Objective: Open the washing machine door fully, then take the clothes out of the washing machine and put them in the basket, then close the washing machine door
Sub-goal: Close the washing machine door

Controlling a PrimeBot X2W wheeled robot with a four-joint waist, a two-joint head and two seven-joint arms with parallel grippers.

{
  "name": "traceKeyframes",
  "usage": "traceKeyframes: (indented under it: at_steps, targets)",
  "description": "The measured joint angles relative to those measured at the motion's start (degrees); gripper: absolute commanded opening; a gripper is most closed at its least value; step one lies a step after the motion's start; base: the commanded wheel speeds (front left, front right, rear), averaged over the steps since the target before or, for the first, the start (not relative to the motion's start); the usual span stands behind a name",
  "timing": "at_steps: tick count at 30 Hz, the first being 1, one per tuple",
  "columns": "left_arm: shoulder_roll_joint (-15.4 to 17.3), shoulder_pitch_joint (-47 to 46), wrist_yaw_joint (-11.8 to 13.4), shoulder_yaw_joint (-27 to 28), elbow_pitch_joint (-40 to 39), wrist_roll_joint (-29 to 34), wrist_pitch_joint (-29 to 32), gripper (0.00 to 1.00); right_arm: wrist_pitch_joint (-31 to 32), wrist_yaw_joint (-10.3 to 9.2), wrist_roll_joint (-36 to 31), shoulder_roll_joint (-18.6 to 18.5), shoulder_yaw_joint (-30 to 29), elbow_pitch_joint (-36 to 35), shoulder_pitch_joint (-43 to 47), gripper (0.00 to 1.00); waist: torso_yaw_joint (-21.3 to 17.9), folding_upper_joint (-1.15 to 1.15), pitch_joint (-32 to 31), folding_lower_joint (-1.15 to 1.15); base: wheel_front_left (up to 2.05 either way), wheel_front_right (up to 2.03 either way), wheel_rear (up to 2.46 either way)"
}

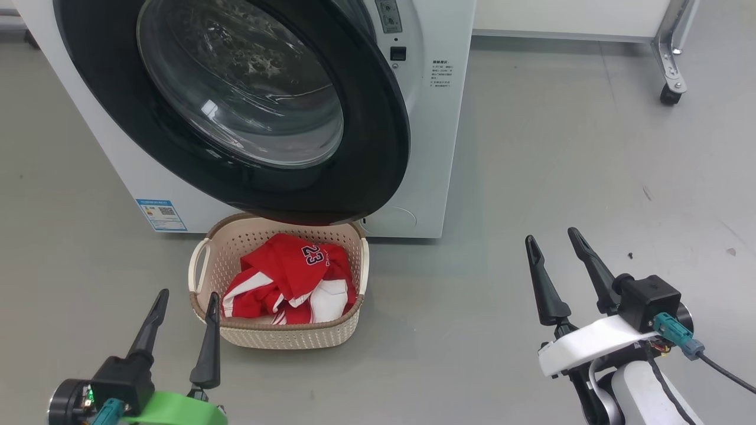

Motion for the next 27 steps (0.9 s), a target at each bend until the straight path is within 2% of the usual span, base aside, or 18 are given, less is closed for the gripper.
traceKeyframes:
  at_steps: [5,6,7,8,9,16,22,27]
  targets:
    - [-0.4,0.3,-0.8,-0.4,0.0,0.6,0.0,1.00,0.0,0.00,-0.3,-0.5,0.1,-0.6,0.3,1.00,0.4,0.00,0.2,0.00,0.00,0.00,0.00]
    - [-0.5,0.3,-0.9,-0.5,0.0,0.8,0.0,1.00,0.0,0.00,-0.4,-0.8,0.3,-0.8,0.3,0.87,0.5,0.00,0.4,0.00,0.00,0.00,0.00]
    - [-0.6,0.3,-1.0,-0.6,-0.1,1.0,0.0,1.00,0.0,0.00,-0.6,-1.1,0.5,-1.2,0.3,0.47,0.6,0.00,0.6,0.00,0.00,0.00,0.00]
    - [-0.8,0.3,-1.0,-0.6,-0.2,1.0,0.0,1.00,0.0,0.00,-0.7,-1.4,0.9,-1.7,0.3,0.13,0.8,0.00,0.8,0.00,0.00,0.00,0.00]
    - [-1.0,0.3,-1.0,-0.7,-0.3,1.0,0.0,1.00,0.0,0.00,-0.8,-1.7,1.3,-2.2,0.3,0.00,0.9,0.00,1.1,0.00,0.00,0.00,0.00]
    - [-2.1,0.1,-1.2,-1.6,-2.1,1.9,0.0,1.00,0.0,0.00,-1.9,-4.6,6.4,-5.7,-3.1,0.00,2.2,0.00,4.5,0.00,0.00,0.00,0.00]
    - [-4.1,-2.2,-2.4,-3.4,-4.1,2.4,0.0,1.00,0.1,0.02,-4.1,-9.0,12.4,-7.0,-9.3,0.00,3.9,0.00,8.5,0.00,0.00,0.00,0.00]
    - [-5.6,-4.6,-2.9,-4.7,-4.8,3.0,0.0,1.00,1.2,0.19,-4.2,-12.3,14.1,-7.8,-14.7,0.00,6.1,0.00,12.0,0.00,0.00,0.00,0.00]
